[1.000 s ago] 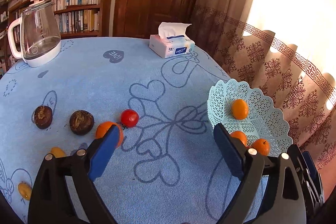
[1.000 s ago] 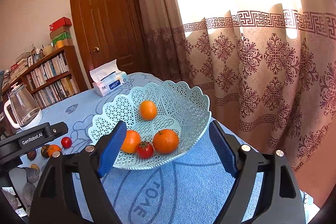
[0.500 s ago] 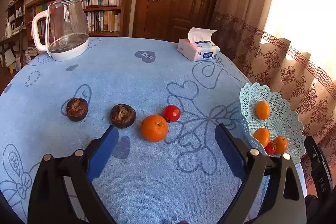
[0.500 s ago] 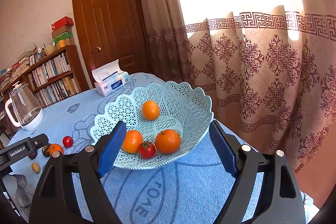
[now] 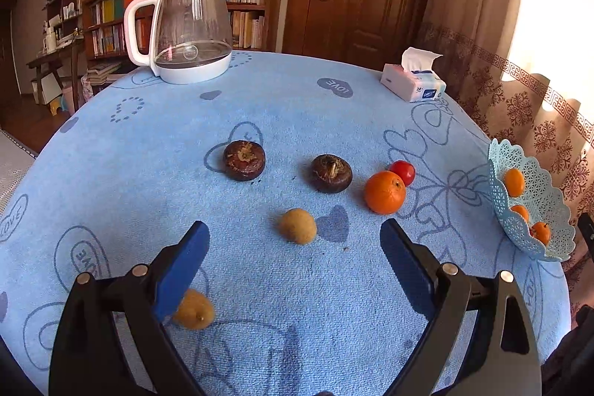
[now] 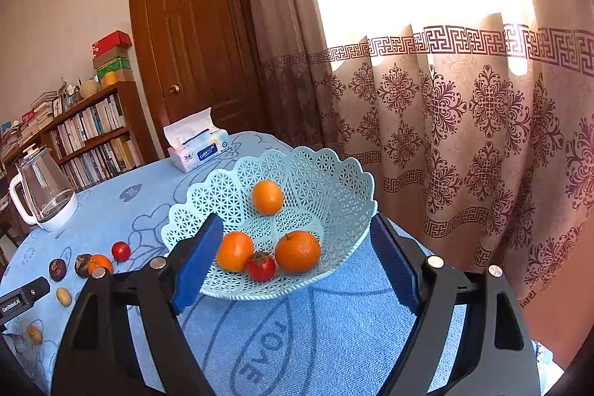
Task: Organize fruits
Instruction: 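Move the left tool to the fruit row and grasp a small yellow-brown fruit, then grasp a tangerine with the right tool while the left tool holds the yellow fruit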
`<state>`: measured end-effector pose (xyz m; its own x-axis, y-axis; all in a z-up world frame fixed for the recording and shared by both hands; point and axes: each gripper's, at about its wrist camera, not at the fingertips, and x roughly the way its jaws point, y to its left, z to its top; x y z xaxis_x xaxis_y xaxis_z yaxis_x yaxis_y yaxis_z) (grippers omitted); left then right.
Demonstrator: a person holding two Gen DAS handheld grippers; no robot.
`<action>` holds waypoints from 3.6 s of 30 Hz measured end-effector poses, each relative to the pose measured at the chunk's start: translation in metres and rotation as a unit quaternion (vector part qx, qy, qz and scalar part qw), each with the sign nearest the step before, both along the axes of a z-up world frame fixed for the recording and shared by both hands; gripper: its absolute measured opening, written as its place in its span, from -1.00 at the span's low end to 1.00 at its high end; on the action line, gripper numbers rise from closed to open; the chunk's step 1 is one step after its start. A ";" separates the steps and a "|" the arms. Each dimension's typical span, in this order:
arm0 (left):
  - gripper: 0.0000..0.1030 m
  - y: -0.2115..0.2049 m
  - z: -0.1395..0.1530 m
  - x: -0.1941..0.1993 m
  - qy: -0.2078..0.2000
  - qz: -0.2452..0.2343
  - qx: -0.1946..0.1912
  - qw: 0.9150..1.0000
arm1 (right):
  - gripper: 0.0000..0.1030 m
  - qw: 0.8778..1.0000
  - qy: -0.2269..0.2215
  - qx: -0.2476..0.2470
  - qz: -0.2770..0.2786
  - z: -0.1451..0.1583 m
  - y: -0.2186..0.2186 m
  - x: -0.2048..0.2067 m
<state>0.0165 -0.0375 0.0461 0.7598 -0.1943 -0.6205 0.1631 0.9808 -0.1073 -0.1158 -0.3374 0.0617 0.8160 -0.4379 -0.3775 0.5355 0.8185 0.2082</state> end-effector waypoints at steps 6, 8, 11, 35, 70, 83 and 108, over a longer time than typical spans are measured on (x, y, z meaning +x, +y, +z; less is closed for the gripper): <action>0.79 0.016 -0.008 -0.002 0.008 0.015 0.007 1.000 | 0.61 1.000 -0.001 -0.002 0.000 0.001 0.000 -0.001; 0.79 0.016 -0.009 0.001 0.013 0.015 0.007 1.000 | 0.61 1.000 -0.001 -0.002 -0.001 0.001 0.000 -0.001; 0.77 0.009 -0.010 0.005 0.011 0.004 0.019 1.000 | 0.61 1.000 -0.001 -0.003 0.000 0.001 0.000 -0.001; -0.48 -0.012 -0.030 0.050 0.071 -0.035 0.015 0.997 | 0.62 1.000 0.007 -0.014 0.004 0.001 0.005 0.003; -0.48 0.025 0.000 0.025 -0.006 0.050 -0.036 0.998 | 0.62 0.934 0.174 -0.009 0.312 -0.016 0.155 0.152; -0.48 0.027 0.000 0.025 -0.004 0.052 -0.037 0.998 | 0.26 0.923 0.205 0.019 0.324 -0.034 0.165 0.192; -0.47 0.025 -0.001 0.026 -0.001 0.048 -0.031 0.998 | -0.22 0.923 0.204 0.055 0.321 -0.040 0.162 0.197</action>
<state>0.0422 -0.0125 0.0453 0.7778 -0.1589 -0.6081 0.0699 0.9834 -0.1676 0.0813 -0.1758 0.0220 0.6742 0.1457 -0.7240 -0.0007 0.9805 0.1967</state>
